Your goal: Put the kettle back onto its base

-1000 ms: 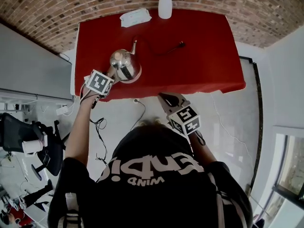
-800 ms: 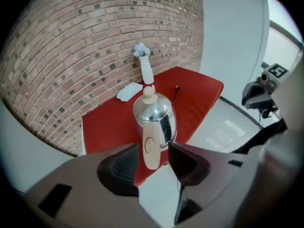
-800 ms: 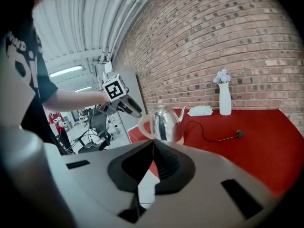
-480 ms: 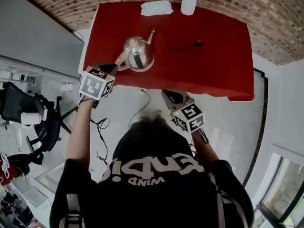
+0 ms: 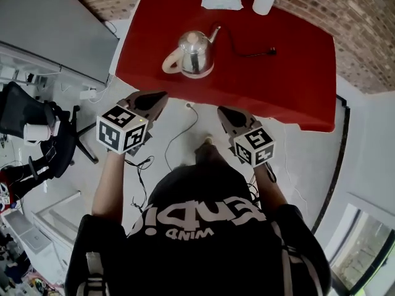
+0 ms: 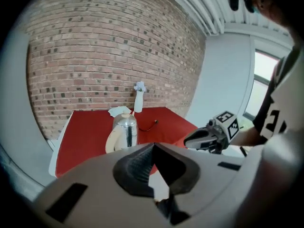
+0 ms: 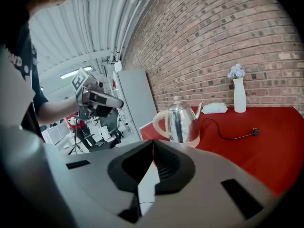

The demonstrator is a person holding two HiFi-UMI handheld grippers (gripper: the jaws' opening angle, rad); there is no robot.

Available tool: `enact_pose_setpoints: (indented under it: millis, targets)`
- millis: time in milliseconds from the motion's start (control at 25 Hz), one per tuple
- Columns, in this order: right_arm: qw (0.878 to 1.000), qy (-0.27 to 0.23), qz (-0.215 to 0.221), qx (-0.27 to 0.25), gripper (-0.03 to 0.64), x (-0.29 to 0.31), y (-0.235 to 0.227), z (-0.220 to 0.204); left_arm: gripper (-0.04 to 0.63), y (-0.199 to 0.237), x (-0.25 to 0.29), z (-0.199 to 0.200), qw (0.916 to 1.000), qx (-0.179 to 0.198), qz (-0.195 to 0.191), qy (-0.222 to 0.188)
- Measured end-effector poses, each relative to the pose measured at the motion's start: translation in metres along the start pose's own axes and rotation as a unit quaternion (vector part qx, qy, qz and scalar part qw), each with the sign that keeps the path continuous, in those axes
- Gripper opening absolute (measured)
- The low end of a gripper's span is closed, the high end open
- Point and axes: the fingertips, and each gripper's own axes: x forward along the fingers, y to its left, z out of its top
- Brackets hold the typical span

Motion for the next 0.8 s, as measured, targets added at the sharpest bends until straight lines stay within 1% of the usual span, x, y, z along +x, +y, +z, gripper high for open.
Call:
enact_pose_setpoints:
  millis: [40,120,280,520,800]
  targets:
    - [1.0,-0.004,-0.001,0.0,0.023,0.0,0.006,0.0,0.009,-0.002,-0.006,-0.007,0.9998,-0.014,-0.003,-0.015]
    - [1.0,-0.009,0.001,-0.004,0.023,0.001,0.02,-0.001,0.008,-0.006,-0.018,-0.026,0.9991,-0.029,-0.005,-0.031]
    - [1.0,-0.007,0.004,-0.017,0.023,0.003,0.051,-0.005,0.008,-0.015,-0.044,-0.061,0.9985,-0.043,-0.01,-0.032]
    - [0.999,-0.003,0.009,-0.039,0.023,0.002,0.101,-0.007,0.008,-0.027,-0.076,-0.1,0.9991,-0.036,-0.018,-0.016]
    - [0.998,0.003,0.008,-0.062,0.023,-0.015,0.152,-0.014,0.008,-0.051,-0.102,-0.126,0.9979,-0.032,-0.046,-0.032]
